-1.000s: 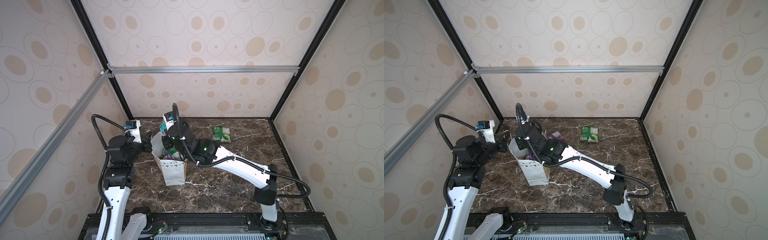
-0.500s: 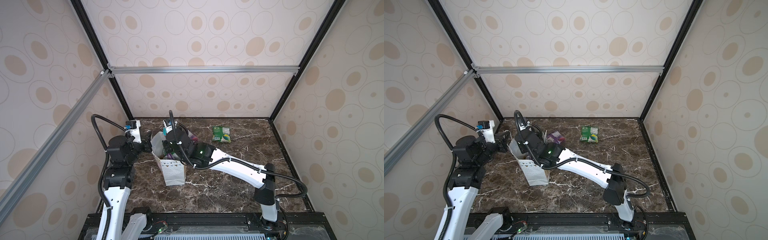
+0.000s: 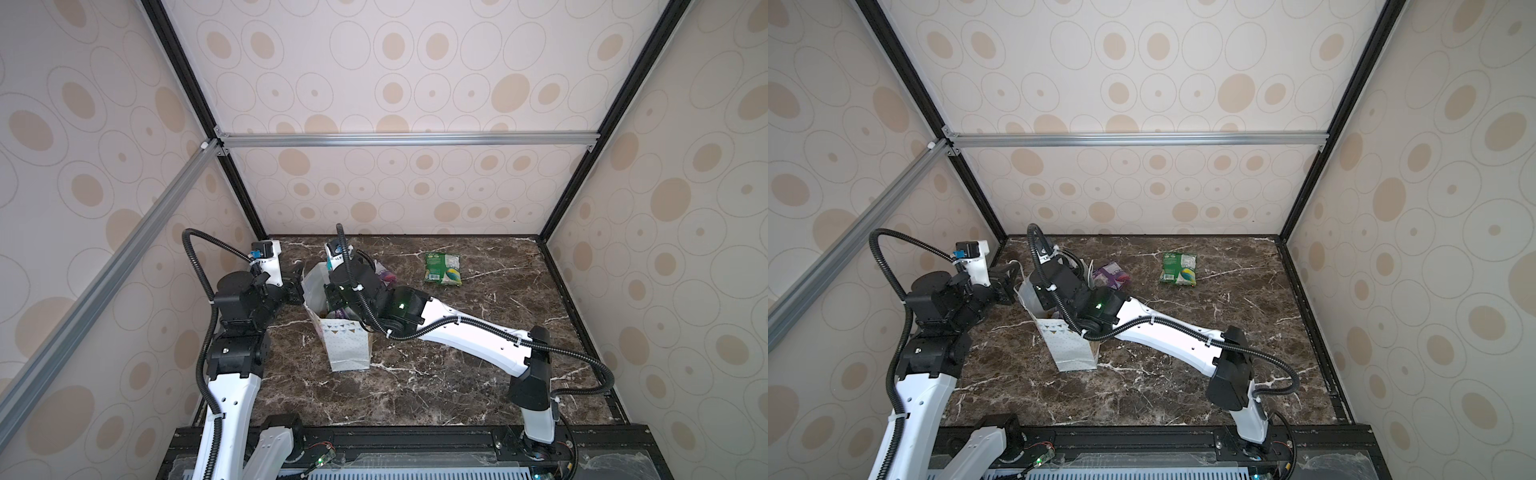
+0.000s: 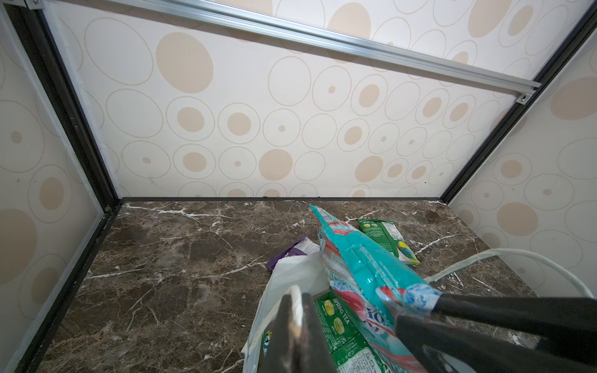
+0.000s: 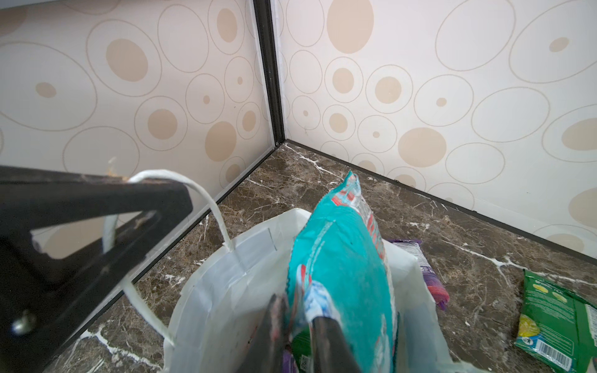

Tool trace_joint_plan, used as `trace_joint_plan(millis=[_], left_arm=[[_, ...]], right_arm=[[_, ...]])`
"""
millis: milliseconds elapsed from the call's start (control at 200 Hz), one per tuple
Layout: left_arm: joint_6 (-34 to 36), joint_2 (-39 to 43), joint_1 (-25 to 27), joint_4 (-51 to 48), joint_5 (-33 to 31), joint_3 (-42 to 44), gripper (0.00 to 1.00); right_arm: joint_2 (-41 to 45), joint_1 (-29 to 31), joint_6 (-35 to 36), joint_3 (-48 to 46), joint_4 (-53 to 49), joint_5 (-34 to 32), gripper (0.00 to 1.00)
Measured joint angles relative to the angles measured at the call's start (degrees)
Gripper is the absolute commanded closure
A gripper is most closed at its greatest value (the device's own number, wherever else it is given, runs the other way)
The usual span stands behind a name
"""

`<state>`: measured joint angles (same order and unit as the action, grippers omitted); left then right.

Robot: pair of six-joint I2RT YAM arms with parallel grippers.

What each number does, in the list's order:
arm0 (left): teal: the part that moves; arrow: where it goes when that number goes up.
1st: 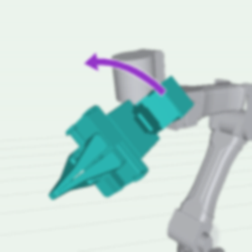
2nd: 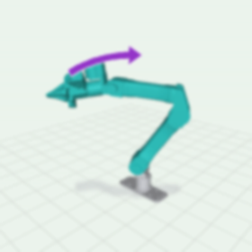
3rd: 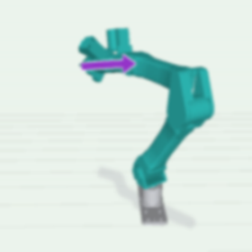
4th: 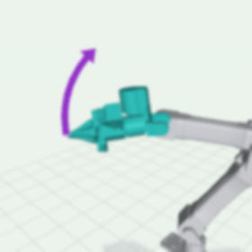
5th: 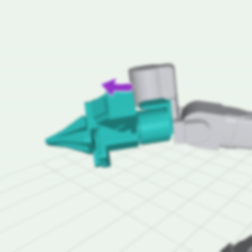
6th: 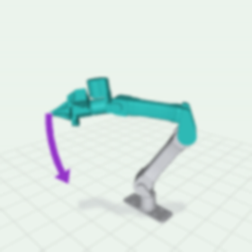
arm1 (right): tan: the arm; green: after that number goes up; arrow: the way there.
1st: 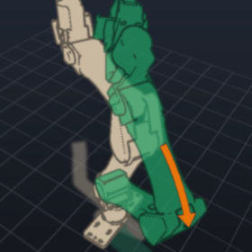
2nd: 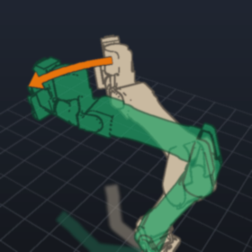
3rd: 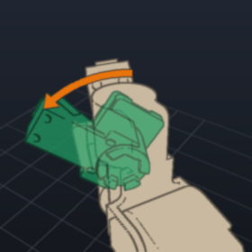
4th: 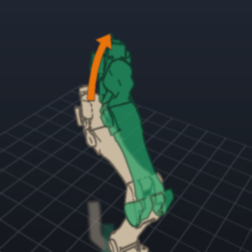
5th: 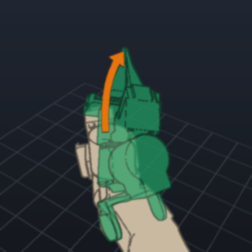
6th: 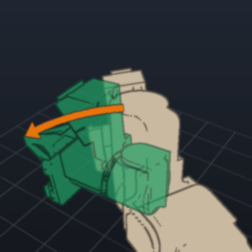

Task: Place the snacks into the paper bag
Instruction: 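Open the right gripper to release the teal packet into the bag, then raise the right gripper and move it toward the small purple packet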

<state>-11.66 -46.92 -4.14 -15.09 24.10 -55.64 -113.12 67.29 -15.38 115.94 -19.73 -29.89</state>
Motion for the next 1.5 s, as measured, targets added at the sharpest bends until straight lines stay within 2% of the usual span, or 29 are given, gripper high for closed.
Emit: trace_joint_plan(millis=[435, 585, 670, 840, 1200, 1501], left_arm=[[0.02, 0.00, 0.00, -0.02, -0.09, 0.00, 1.00], [0.02, 0.00, 0.00, -0.48, -0.46, 0.00, 1.00], [0.02, 0.00, 0.00, -0.42, -0.48, 0.00, 1.00], [0.04, 0.00, 0.00, -0.42, -0.87, 0.00, 1.00], [0.04, 0.00, 0.00, -0.42, -1.79, 0.02, 1.00], [0.07, 0.09, 0.00, 0.15, -3.06, 0.66, 1.00]], right_arm=[[4.09, 0.76, 0.33, -0.26, -2.16, 4.15, 0.71], [7.04, 1.42, 0.79, -0.26, -2.16, 4.70, 0.71], [8.20, 1.75, 1.40, -0.26, -2.21, 4.90, 0.66], [9.46, 1.99, 2.12, -0.74, -2.36, 4.76, 0.63], [19.47, 1.53, 3.65, -13.46, -1.27, 2.99, 0.61], [32.98, -4.76, -0.55, -28.59, -0.07, 2.95, 0.60]])
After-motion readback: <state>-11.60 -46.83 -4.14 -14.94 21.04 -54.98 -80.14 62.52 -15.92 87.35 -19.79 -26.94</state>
